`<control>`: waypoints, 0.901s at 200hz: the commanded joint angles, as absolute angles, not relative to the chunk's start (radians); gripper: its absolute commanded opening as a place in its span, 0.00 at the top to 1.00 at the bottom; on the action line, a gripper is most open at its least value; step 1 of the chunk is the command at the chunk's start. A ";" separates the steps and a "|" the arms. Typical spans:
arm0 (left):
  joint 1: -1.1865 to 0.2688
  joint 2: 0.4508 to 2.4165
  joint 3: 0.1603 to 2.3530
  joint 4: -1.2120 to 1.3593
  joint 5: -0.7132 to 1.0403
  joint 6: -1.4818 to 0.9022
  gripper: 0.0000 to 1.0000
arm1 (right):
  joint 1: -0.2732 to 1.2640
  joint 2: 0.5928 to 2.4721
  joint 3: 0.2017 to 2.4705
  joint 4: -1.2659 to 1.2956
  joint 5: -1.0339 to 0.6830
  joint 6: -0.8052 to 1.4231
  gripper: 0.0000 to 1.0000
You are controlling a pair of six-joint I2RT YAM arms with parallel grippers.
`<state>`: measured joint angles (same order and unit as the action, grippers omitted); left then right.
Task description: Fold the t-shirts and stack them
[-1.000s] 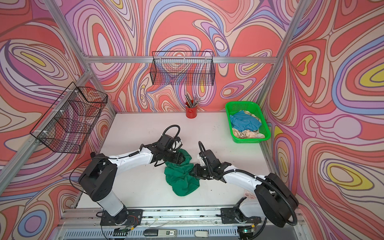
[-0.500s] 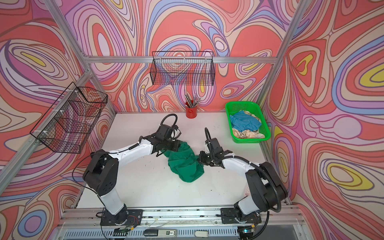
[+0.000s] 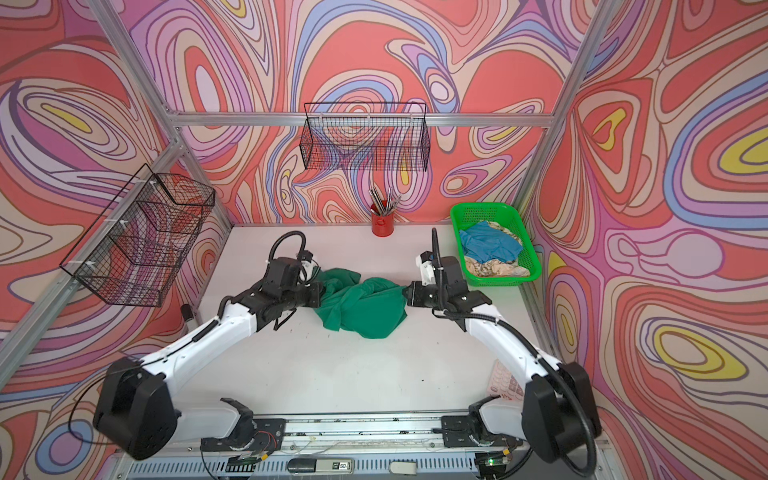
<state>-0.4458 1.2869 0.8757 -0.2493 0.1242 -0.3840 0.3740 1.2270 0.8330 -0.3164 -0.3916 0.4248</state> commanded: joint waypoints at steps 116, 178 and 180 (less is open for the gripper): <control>-0.444 1.372 0.854 -0.300 0.037 -0.476 0.36 | 0.679 1.385 0.858 -0.424 0.045 0.451 0.30; -0.449 1.593 1.033 -0.369 0.043 -0.431 0.28 | 0.666 1.714 1.069 -0.470 0.208 0.458 0.30; -0.448 1.602 1.044 -0.374 0.043 -0.429 0.28 | 0.666 1.723 1.073 -0.474 0.213 0.457 0.30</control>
